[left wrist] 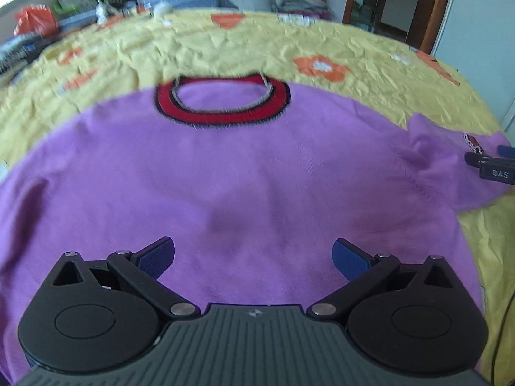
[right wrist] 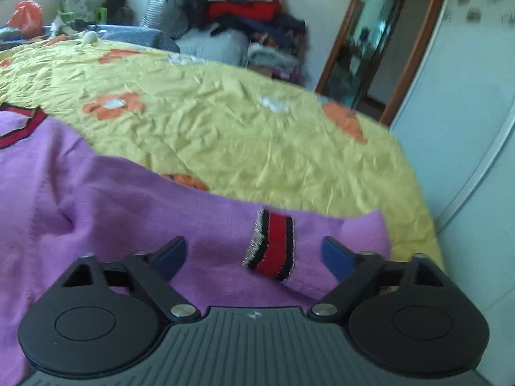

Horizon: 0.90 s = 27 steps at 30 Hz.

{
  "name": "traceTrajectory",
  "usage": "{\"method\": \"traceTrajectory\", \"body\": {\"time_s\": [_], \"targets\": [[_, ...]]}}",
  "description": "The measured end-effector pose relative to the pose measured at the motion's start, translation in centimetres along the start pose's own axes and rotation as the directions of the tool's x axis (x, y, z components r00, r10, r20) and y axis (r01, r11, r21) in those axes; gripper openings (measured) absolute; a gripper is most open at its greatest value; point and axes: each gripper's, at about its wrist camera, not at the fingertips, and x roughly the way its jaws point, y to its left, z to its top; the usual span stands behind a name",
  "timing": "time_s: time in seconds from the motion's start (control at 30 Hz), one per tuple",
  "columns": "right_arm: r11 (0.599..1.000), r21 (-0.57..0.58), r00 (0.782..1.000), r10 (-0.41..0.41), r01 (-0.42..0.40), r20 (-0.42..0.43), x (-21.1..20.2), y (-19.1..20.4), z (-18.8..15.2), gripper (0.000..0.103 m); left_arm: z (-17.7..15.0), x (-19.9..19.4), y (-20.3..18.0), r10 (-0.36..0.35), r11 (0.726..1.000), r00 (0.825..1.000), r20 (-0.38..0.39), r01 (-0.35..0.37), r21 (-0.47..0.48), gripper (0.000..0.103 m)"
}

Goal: Fold small clothes
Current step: 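Grasp the red-cuffed sleeve end with the right gripper, then lift the sleeve and carry it across the sweater body toward the left gripper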

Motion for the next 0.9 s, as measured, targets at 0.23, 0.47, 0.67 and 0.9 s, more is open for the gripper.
{"method": "traceTrajectory", "body": {"time_s": [0.23, 0.47, 0.67, 0.9], "targets": [[0.986, 0.165, 0.999, 0.041, -0.037, -0.020, 0.8, -3.7, -0.3, 0.027, -0.2, 0.4, -0.2, 0.052, 0.998, 0.998, -0.021, -0.052, 0.040, 0.103], [0.972, 0.228, 0.999, 0.039, -0.046, 0.034, -0.4, -6.4, -0.7, 0.007, -0.5, 0.0, 1.4, 0.078, 0.997, 0.994, -0.081, -0.078, 0.004, 0.103], [0.930, 0.353, 0.987, 0.053, -0.103, 0.149, -5.2, -10.7, 0.5, 0.006, -1.1, -1.9, 2.8, 0.122, 0.993, 0.990, -0.070, -0.122, 0.001, 0.103], [0.877, 0.429, 0.946, 0.080, -0.217, 0.315, -12.6, -14.5, 4.1, 0.006, -2.2, -3.8, 4.9, 0.131, 0.991, 0.990, -0.057, -0.133, -0.025, 0.103]]}}
